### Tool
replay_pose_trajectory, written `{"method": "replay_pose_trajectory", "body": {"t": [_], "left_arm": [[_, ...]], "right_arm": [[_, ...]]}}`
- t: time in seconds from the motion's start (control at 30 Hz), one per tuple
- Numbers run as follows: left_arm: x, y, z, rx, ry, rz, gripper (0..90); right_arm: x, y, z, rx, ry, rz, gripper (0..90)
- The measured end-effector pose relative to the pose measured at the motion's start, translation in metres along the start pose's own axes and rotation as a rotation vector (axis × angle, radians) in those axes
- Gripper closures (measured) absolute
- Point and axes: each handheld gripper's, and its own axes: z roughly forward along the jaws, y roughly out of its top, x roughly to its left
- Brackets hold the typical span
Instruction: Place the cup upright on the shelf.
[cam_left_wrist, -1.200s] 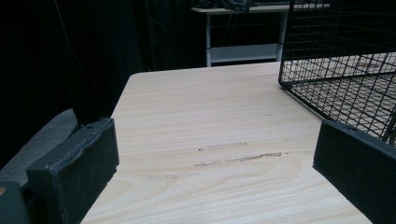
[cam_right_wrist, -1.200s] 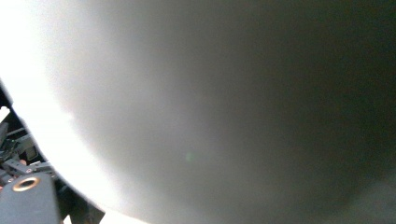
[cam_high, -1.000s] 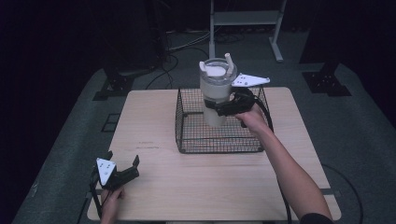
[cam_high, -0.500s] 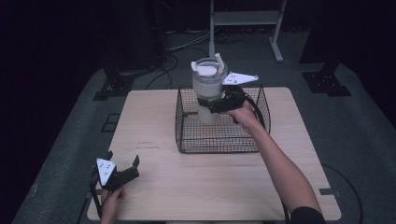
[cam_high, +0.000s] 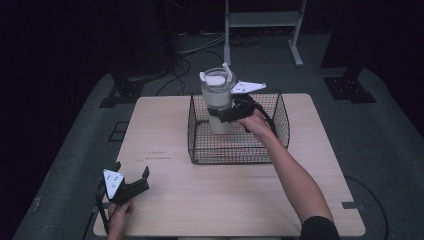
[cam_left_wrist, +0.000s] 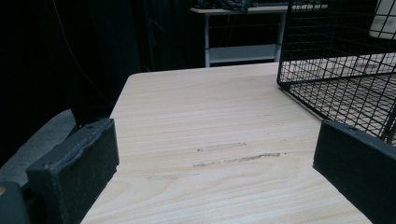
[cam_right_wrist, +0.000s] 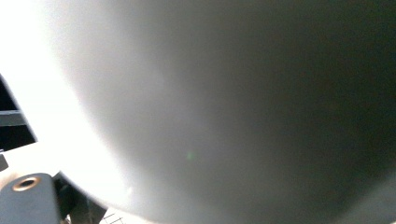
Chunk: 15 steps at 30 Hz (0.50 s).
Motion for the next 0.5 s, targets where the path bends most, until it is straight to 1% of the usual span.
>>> {"method": "replay_pose_trajectory", "body": {"t": [0.17, 0.3, 0.5], "left_arm": [[0.0, 0.0, 0.0, 0.002, 0.001, -0.002, 0.0], [0.0, 0.0, 0.0, 0.002, 0.0, -0.001, 0.0], [0.0, 0.0, 0.0, 0.0, -0.001, 0.0, 0.0]], "right_arm": [[-0.003, -0.005, 0.007, 0.018, 0.003, -0.004, 8.5], [-0.007, -0.013, 0.016, 0.05, 0.008, -0.012, 8.5], [-0.011, -0.021, 0.025, 0.073, 0.006, 0.001, 8.5]]}}
